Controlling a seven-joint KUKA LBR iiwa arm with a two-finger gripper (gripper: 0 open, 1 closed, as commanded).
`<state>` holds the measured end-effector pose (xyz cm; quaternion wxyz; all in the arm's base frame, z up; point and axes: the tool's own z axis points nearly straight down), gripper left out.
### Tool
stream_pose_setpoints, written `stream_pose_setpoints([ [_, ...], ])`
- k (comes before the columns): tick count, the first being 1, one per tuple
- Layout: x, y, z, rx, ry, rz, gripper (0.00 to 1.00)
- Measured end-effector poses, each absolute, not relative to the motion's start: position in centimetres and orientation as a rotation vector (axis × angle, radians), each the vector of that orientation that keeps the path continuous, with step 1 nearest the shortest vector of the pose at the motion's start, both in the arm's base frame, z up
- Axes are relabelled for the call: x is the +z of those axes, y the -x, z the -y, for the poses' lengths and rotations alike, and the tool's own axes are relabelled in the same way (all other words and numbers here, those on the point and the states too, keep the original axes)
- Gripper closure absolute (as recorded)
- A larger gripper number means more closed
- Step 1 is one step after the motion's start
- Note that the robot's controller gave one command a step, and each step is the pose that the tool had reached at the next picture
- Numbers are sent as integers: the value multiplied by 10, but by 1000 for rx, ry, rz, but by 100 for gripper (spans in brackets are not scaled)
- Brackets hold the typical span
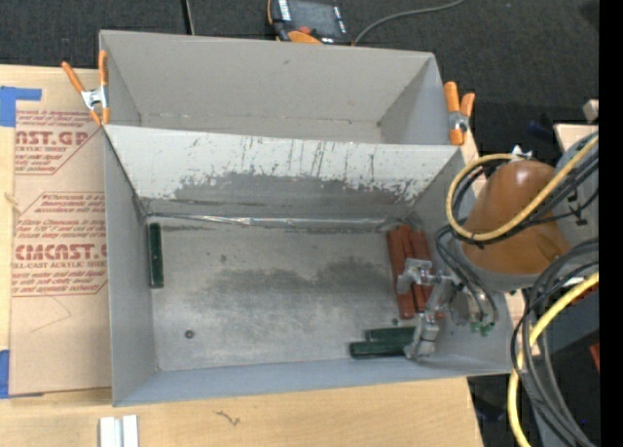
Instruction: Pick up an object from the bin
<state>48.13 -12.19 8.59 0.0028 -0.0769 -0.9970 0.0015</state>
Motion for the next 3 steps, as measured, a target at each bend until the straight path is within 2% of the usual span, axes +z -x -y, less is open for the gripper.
stream_pose_setpoints([
  [1, 70, -481, 68, -3, 139, 3143, 0],
  [2, 72, -481, 69, -3, 145, 3140, 100],
  [3, 209, -515, 45, 0, 83, 3151, 100],
])
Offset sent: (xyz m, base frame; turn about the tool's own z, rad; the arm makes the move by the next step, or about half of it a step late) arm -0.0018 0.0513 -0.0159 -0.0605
